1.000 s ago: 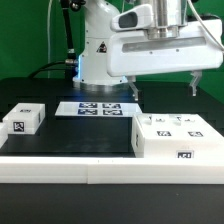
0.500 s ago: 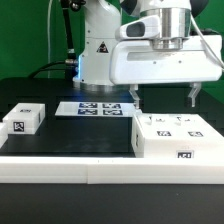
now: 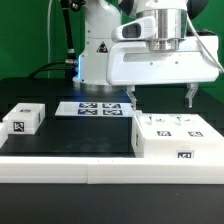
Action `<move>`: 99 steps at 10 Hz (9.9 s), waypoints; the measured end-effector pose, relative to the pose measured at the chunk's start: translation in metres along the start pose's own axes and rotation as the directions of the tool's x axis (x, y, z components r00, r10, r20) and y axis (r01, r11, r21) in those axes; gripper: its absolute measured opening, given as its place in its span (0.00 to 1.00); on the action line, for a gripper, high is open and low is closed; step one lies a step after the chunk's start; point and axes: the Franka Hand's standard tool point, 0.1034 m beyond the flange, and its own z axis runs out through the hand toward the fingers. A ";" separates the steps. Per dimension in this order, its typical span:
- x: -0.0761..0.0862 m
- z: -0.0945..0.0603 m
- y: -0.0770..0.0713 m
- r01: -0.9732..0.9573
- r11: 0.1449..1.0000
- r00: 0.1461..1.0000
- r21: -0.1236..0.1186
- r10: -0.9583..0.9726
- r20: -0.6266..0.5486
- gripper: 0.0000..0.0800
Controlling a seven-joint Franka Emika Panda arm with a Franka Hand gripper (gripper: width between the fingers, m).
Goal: Assemble cabinet
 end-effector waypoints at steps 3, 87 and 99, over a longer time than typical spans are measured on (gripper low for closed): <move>-0.010 0.012 -0.009 -0.018 1.000 1.000 0.003 0.018 0.015 1.00; 0.058 -0.063 -0.007 0.149 0.989 0.963 0.024 -0.151 0.223 0.06; -0.002 -0.049 0.001 -0.085 0.996 0.974 -0.036 0.090 0.210 1.00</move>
Offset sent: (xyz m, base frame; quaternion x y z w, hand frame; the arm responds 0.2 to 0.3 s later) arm -0.0075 -0.0048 -0.0197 -0.0125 0.0061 0.0340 0.9993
